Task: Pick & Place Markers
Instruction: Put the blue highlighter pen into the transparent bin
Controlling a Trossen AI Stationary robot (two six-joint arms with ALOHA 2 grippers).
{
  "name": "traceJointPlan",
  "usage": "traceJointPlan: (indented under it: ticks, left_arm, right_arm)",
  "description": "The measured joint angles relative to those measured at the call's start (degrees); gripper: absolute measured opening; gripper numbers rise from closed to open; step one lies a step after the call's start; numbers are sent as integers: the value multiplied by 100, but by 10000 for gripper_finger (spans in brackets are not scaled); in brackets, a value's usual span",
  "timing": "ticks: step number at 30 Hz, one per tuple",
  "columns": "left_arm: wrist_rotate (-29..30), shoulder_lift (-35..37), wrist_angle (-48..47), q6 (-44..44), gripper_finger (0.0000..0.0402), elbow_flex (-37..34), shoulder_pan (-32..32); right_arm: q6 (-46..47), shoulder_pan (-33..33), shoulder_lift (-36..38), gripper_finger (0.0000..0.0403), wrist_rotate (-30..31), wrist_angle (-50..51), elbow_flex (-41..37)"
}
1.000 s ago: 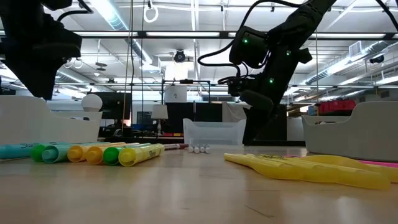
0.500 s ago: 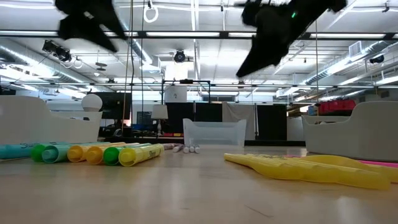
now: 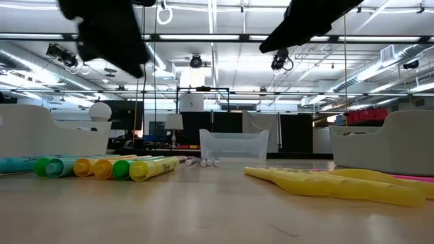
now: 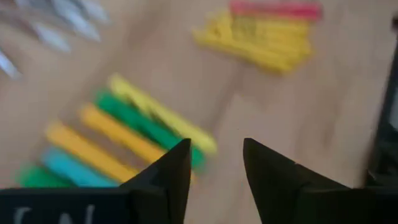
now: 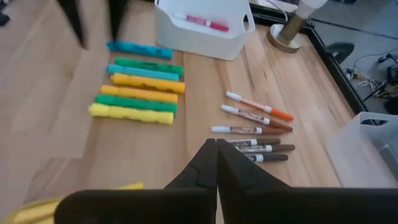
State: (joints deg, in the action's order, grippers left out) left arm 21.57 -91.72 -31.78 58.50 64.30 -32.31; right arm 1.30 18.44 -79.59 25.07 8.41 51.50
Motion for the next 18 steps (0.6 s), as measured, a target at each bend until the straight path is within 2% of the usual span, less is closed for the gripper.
traceJointPlan:
  ticks: [3, 7, 10, 13, 18]
  left_arm:
    - [-678, -296, -727, 929, 130, 429, -327]
    - [-1246, -484, -933, 2381, 111, 535, -875]
    - [-1256, -575, -903, 3552, 105, 477, -1301]
    - [-966, -697, -1105, 4854, 108, 461, -1635]
    - [-586, -1004, -1506, 6225, 149, 464, -2004]
  right_arm:
    - [-108, -59, -5, 4, 1, -213, -111]
    - [-288, -119, -4, 4, -51, -381, -259]
    - [-406, -117, -4, 4, -152, -395, -323]
    - [-575, -114, -4, 4, -339, -372, -357]
    - [-810, -114, -4, 4, -517, -374, -357]
